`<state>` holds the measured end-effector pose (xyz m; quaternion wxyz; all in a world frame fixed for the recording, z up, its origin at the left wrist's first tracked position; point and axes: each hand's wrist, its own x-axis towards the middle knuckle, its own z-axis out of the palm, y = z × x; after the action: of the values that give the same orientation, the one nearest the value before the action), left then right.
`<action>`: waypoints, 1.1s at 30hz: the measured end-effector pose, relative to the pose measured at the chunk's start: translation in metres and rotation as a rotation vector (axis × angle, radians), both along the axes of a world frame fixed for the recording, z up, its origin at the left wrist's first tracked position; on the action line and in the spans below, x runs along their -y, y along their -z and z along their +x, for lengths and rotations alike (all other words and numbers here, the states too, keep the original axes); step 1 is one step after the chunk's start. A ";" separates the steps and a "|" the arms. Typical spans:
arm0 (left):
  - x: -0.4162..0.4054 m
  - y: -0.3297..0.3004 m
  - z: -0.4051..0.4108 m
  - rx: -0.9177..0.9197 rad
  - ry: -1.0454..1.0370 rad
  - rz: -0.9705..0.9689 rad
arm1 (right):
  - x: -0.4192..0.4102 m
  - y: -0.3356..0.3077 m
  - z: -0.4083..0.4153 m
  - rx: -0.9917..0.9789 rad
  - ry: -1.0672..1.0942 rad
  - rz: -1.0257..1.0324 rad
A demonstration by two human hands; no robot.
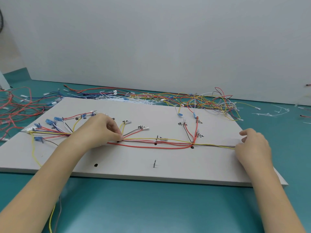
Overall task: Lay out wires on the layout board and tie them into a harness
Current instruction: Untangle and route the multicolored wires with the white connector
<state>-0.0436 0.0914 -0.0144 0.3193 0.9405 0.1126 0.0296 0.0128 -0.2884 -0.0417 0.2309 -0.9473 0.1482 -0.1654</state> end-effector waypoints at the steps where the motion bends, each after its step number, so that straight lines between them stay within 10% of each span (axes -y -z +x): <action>1: 0.000 0.000 0.000 0.001 0.001 0.002 | 0.001 0.000 0.000 0.020 0.004 0.017; 33: 0.001 0.000 0.000 0.003 -0.006 -0.003 | 0.016 -0.002 0.002 0.088 0.112 0.177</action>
<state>-0.0435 0.0903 -0.0144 0.3208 0.9396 0.1149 0.0316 0.0151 -0.3045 -0.0396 0.3103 -0.9053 0.2044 -0.2057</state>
